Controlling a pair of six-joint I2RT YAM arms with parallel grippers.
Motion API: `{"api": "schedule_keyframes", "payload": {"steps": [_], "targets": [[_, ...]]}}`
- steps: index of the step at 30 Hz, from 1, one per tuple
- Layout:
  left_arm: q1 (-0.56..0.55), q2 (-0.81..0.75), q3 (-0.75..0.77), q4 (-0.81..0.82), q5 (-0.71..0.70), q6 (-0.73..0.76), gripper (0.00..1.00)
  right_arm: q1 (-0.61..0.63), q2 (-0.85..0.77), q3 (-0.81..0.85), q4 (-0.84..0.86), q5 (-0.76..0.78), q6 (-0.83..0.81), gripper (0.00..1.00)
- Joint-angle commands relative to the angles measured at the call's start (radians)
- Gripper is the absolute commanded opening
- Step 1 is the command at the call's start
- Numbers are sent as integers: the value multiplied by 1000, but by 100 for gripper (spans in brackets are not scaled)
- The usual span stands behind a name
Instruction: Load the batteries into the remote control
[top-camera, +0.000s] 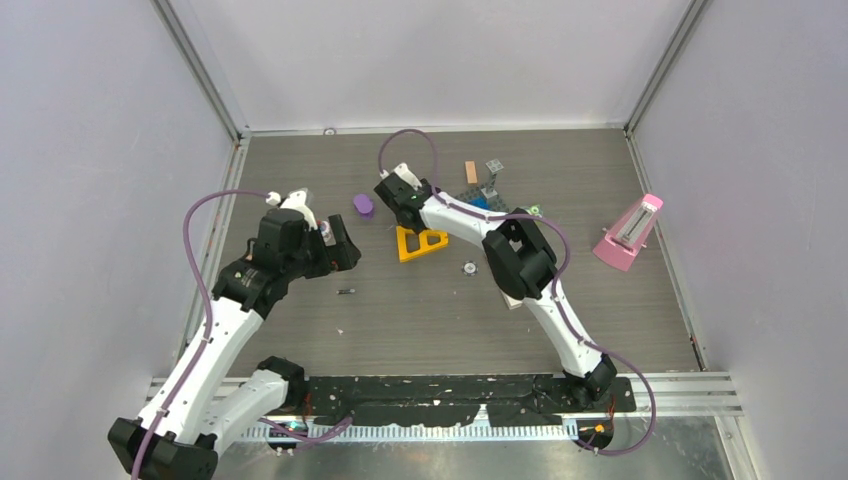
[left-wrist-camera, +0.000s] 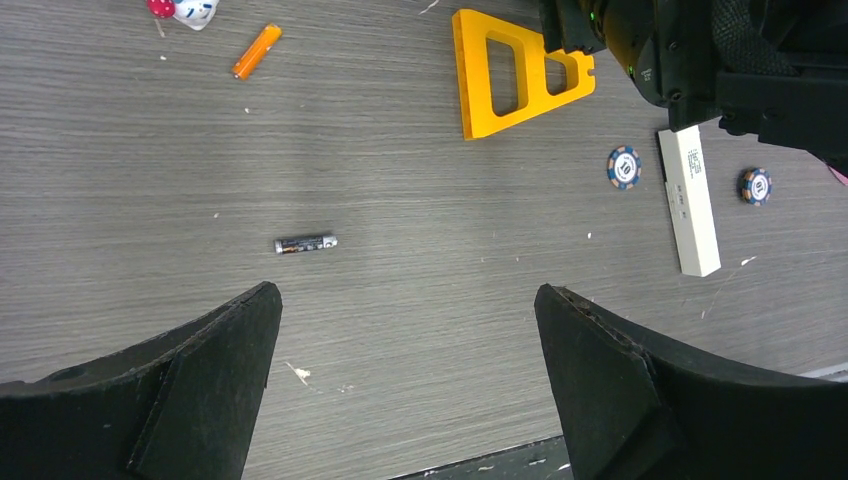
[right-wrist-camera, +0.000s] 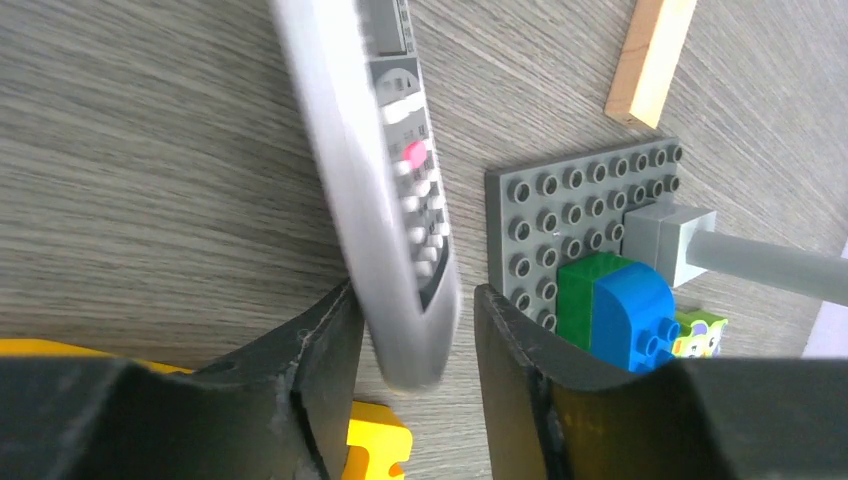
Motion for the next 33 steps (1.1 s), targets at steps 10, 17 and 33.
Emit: {"api": "schedule_keyframes", "payload": {"steps": [10,17,33], "targets": [[4,-28,-18,15,28,-40,100,-44,-143,-23,-39,-283,143,67],[4,-54,-48,31,65,-51,100,-62,-327,-188,-21,-378,196,71],[4,-132,-59,40,92,-7,100,-160,-922,-897,2,-403,296,70]]}}
